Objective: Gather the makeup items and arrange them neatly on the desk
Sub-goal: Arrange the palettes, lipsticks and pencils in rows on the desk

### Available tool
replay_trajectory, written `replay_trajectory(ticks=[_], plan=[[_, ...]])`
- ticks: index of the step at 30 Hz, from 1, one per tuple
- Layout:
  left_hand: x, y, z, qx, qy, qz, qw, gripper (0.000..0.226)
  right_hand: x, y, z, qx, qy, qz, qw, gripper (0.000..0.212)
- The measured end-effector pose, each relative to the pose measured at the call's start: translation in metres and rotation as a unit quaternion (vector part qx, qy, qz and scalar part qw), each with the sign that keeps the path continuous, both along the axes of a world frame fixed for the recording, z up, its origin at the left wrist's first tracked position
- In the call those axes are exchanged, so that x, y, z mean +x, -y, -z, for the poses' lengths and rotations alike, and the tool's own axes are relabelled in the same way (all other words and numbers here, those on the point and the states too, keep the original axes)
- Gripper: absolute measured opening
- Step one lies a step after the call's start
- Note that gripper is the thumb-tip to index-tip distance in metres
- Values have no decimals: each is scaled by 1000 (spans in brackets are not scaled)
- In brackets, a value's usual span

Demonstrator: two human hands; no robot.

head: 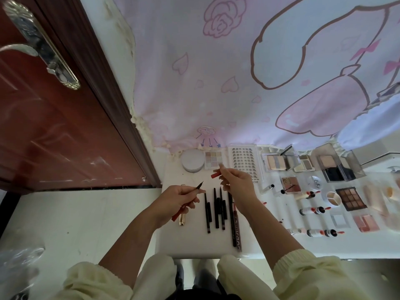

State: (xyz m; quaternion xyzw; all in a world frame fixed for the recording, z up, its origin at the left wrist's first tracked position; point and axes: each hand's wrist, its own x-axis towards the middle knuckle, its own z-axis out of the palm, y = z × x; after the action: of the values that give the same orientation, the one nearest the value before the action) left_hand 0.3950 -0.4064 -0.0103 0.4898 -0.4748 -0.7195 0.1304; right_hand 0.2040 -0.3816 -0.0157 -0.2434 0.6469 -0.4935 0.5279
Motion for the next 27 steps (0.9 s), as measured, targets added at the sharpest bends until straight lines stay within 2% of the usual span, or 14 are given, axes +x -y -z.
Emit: replay_trajectory(ticks=[5, 9, 12, 14, 16, 21, 27], plan=[[2, -3, 18, 39, 41, -140, 988, 18, 1, -3, 17, 62, -60, -35, 996, 23], [0, -4, 31, -23, 132, -152, 979, 14, 7, -10, 30, 128, -120, -126, 976, 14], [-4, -5, 36, -74, 171, -158, 970, 12, 13, -12, 36, 145, -211, -216, 942, 10], [-8, -4, 38, -99, 187, -150, 966, 9, 17, -10, 40, 147, -261, -259, 919, 10], [-12, -3, 40, -107, 198, -140, 964, 10, 20, -7, 42, 150, -272, -290, 905, 10], [-20, 0, 47, -157, 296, -38, 942, 21, 25, 1, 44, 180, -321, -354, 860, 10], [-30, 4, 51, -169, 346, 23, 923, 19, 32, 2, 51, 157, -380, -351, 841, 13]])
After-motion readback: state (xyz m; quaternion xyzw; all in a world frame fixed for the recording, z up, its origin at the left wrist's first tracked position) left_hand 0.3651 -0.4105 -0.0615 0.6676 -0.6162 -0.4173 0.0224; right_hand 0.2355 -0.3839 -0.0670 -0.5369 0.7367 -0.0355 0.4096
